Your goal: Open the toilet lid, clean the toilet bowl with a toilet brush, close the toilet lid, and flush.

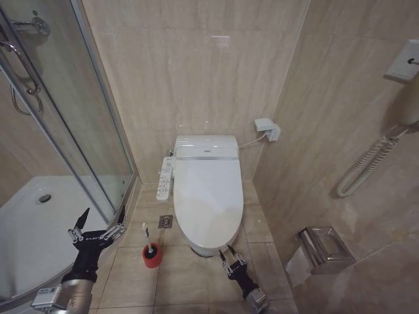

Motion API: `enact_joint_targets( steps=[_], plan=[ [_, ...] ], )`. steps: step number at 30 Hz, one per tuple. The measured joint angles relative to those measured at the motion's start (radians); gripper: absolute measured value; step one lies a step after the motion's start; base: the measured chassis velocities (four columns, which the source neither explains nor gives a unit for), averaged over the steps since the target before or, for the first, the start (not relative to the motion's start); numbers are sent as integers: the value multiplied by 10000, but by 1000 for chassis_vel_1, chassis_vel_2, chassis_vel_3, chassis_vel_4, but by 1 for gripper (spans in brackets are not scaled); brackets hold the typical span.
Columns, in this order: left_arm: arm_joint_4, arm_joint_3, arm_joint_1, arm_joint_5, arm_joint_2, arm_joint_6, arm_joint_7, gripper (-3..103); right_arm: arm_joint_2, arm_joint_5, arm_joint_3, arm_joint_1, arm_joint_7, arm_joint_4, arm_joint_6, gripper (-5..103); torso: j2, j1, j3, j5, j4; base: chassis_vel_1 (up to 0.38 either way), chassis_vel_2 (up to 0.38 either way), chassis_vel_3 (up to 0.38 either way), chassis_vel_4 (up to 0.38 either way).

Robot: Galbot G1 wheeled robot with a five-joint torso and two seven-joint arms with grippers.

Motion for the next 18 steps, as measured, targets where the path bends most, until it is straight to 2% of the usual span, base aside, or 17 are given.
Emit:
enact_joint_targets(
  steps=[4, 5, 10, 11, 18],
  plan=[
    [0, 0, 0, 0, 0, 0, 0, 100, 5, -3, 10, 0, 1, 0, 43, 46, 0, 0, 0, 0, 0, 0, 0, 0, 0],
    [0, 0, 0, 0, 0, 0, 0, 100, 6, -2, 16, 2, 3, 0, 54, 19, 0, 0, 0, 0, 1, 0, 0, 0, 0],
    [0, 0, 0, 0, 0, 0, 0, 100, -1, 0, 30, 17, 4, 0, 93, 19, 0, 1, -1, 2, 3, 0, 0, 0, 0],
    [0, 0, 0, 0, 0, 0, 0, 100, -1, 0, 34, 18, 4, -2, 108, 1, 0, 1, -1, 2, 3, 0, 0, 0, 0],
    [0, 0, 0, 0, 0, 0, 0, 100, 8, 71, 94, 27, 16, 24, 195, 1, 0, 1, -1, 3, 4, 0, 0, 0, 0]
  ],
)
